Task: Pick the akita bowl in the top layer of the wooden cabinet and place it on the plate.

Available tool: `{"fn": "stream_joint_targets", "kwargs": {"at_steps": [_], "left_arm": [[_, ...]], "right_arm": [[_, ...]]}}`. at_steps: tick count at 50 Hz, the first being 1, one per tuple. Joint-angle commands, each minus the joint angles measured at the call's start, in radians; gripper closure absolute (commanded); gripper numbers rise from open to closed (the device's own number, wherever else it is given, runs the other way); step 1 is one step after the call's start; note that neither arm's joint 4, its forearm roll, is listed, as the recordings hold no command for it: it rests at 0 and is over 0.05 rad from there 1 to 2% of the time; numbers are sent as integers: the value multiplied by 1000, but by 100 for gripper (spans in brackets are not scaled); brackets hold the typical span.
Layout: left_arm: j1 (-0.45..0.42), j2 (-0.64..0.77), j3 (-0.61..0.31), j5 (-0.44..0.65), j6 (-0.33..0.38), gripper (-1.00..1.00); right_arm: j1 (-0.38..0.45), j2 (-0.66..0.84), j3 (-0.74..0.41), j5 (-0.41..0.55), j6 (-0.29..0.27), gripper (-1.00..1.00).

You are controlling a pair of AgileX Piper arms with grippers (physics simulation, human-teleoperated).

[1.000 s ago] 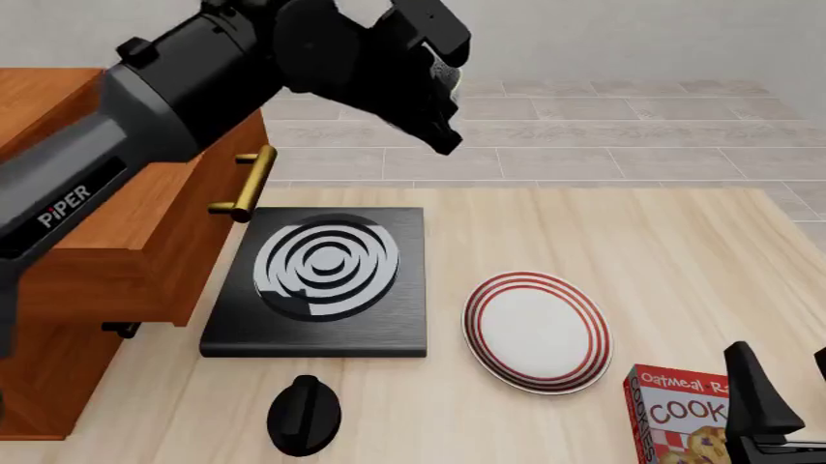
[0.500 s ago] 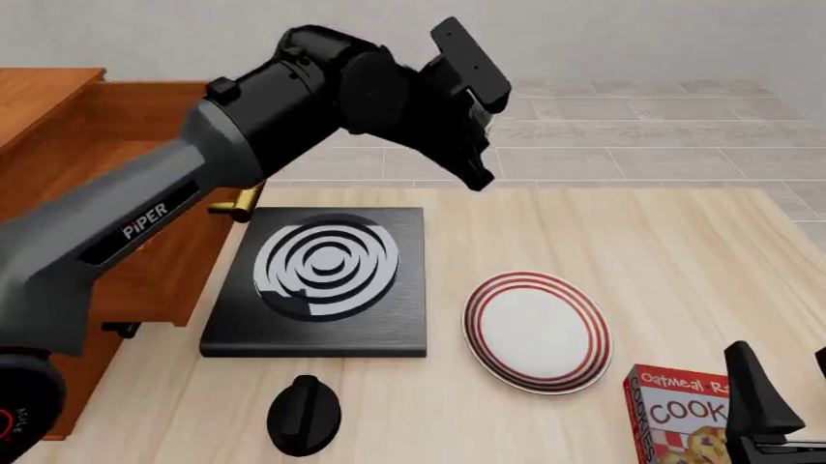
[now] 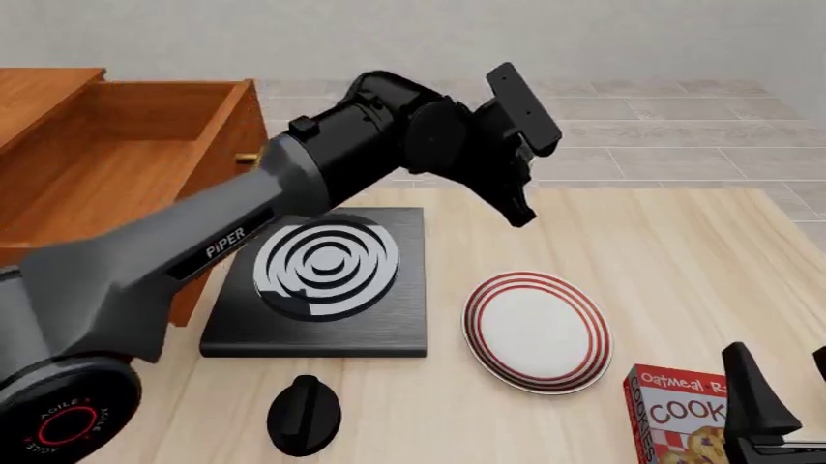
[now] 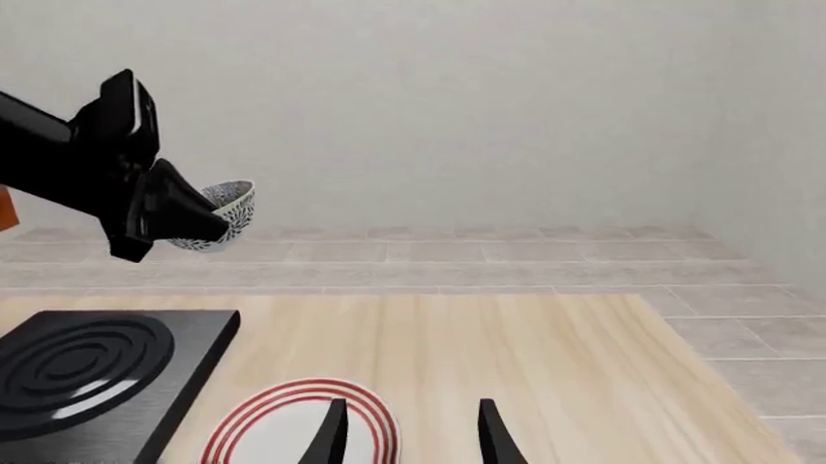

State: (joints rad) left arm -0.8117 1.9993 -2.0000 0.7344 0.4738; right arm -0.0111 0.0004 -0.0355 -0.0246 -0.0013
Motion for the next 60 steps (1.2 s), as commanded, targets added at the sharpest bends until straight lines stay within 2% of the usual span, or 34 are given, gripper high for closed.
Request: {"fn": "stream_joint_targets", "kwargs": {"at_steps": [1, 19, 38, 51, 60], "left_arm": [[-40, 47, -16, -23, 0, 100], [-65, 125, -56, -33, -13, 100], [-95, 205, -112, -24, -71, 100], [-112, 231, -87, -35, -123, 100], [-98, 274, -111, -16, -156, 100]], "right_arm": [[1, 0, -1, 4, -4, -100], [-3, 0, 2, 1, -1, -100], [-7, 0, 4, 0, 4, -100], [-10, 0, 4, -2, 7, -100], [-11, 0, 5, -1, 10, -100]]}}
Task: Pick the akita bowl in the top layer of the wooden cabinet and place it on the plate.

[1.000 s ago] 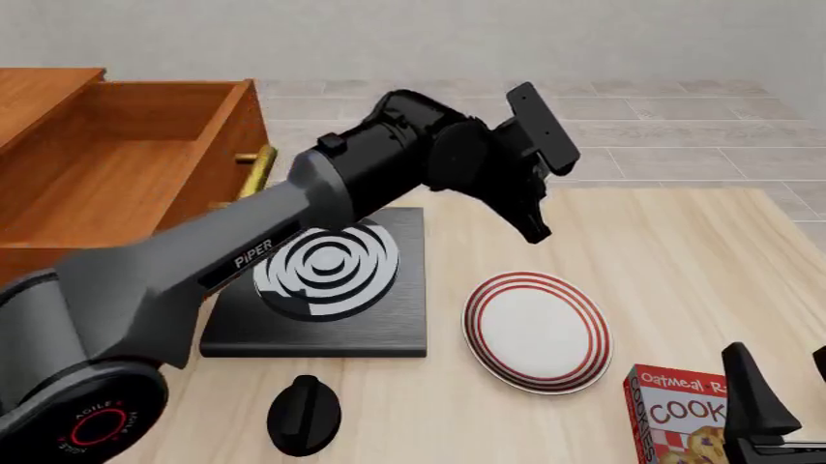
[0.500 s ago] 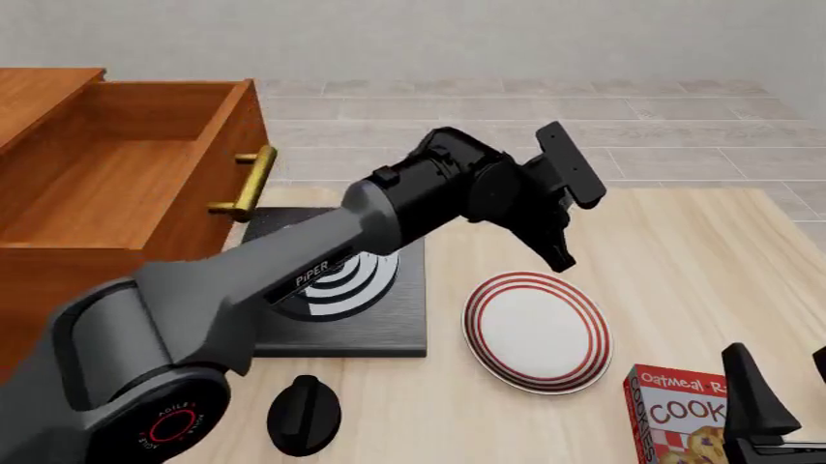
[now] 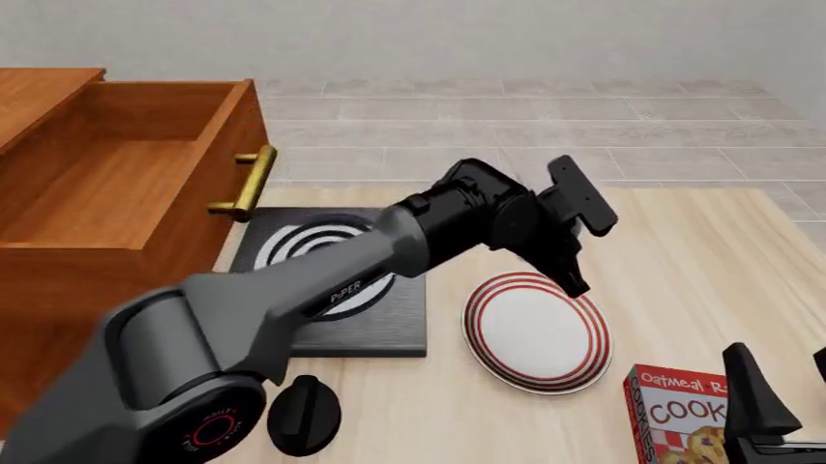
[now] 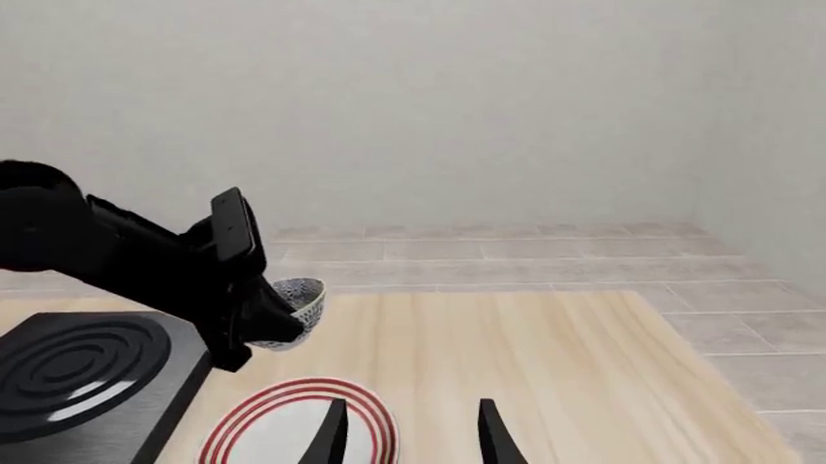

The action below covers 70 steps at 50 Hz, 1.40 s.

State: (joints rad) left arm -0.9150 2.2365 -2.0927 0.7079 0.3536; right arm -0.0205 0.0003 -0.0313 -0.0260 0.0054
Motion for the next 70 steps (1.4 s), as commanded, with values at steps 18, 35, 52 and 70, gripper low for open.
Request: {"fn": "stream_joint_targets", "kwargs": {"at_steps": [18, 35, 52, 70], "left_arm": [[9, 89, -26, 31, -76, 100], [0, 175, -106, 73, -115, 100], [-8, 224, -121, 77, -139, 100], [2, 225, -43, 29, -143, 100]], "right_arm": [[-2, 0, -1, 4, 1, -100], [-5, 0, -1, 3, 5, -100], [-6, 0, 2, 0, 7, -100], [-6, 0, 2, -1, 9, -100]]}}
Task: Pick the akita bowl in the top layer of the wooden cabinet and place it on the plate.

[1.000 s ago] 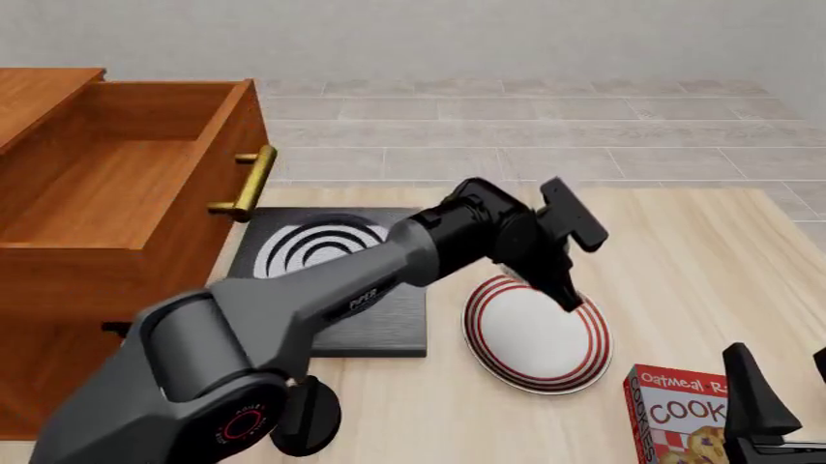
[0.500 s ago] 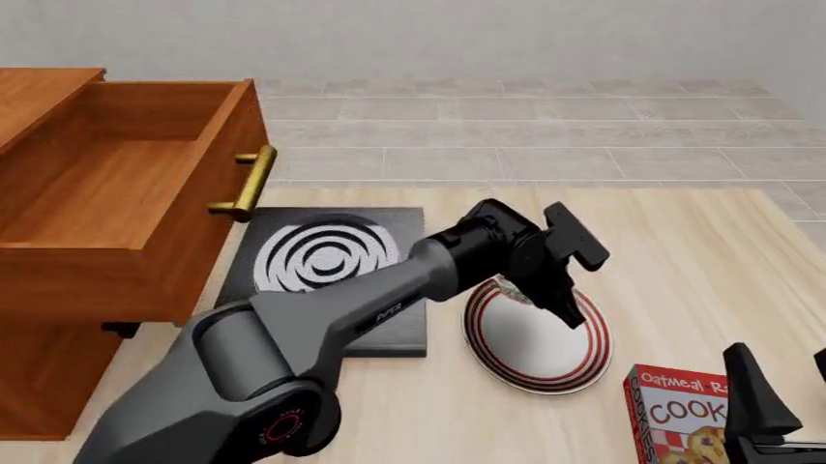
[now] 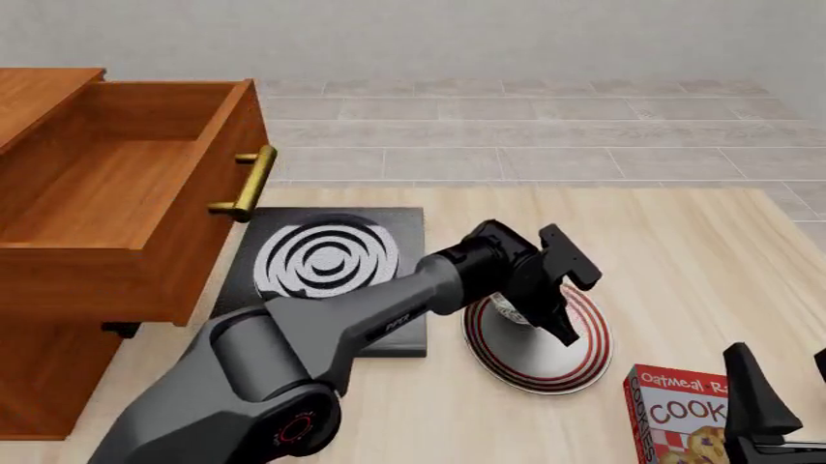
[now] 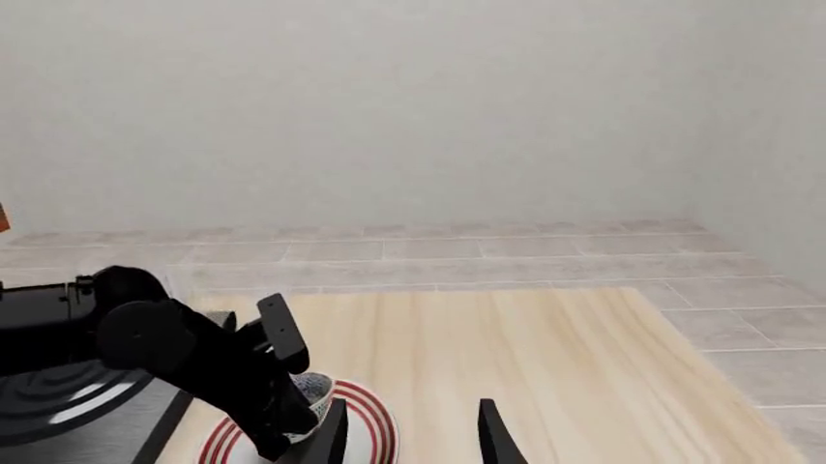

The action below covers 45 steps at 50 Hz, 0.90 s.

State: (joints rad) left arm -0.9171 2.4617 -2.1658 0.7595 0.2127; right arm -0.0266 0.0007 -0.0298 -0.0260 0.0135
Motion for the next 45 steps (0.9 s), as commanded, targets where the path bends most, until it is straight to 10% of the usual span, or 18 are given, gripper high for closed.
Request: {"fn": "stream_joint_targets", "kwargs": {"at_steps": [1, 30, 31, 45], "left_arm": [[3, -2, 37, -26, -2, 100], [-27, -2, 58, -35, -26, 100], [-26, -1, 56, -34, -26, -100], [-34, -11, 46, -19, -20, -100]], "right_arm": [[0, 0, 0, -1, 1, -100], [0, 0, 2, -3, 3, -100], [0, 0, 2, -3, 3, -100], [2, 0, 0, -3, 0, -100]]}}
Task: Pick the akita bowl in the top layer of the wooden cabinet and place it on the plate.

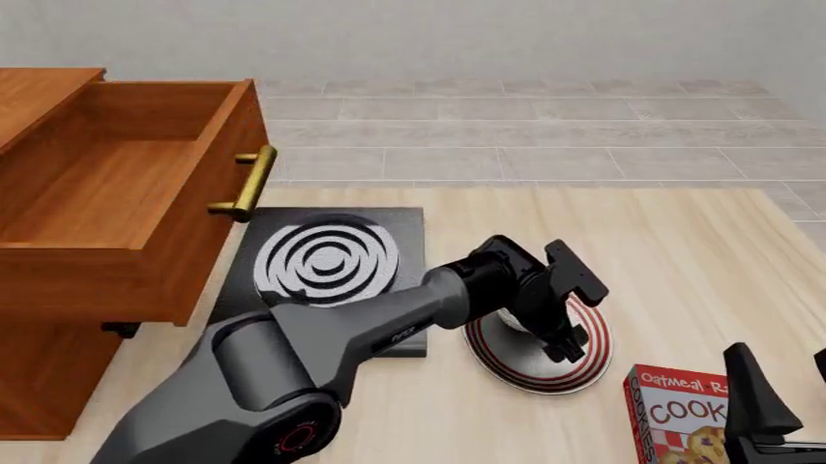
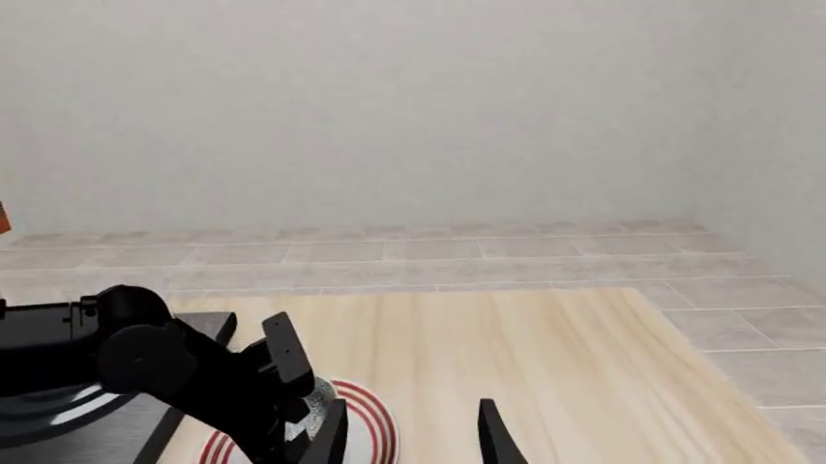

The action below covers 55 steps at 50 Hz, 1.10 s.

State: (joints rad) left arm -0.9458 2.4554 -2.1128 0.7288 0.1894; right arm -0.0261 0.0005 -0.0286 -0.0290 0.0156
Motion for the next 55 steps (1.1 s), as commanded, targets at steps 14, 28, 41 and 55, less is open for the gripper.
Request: {"fn": "stream_joint_targets", "kwargs": {"at_steps": [14, 28, 41, 55], "left_arm": [[-11, -36, 10, 13, 11, -100], [-6, -62, -22, 47, 19, -100], [4, -88, -8, 50, 43, -100], [14, -147, -9, 66, 48, -100]], "right_arm": [[3, 0, -5, 1, -6, -100], [5, 0, -6, -2, -8, -100], [8, 0, -8, -6, -16, -100], [12, 0, -11, -5, -23, -100]]}}
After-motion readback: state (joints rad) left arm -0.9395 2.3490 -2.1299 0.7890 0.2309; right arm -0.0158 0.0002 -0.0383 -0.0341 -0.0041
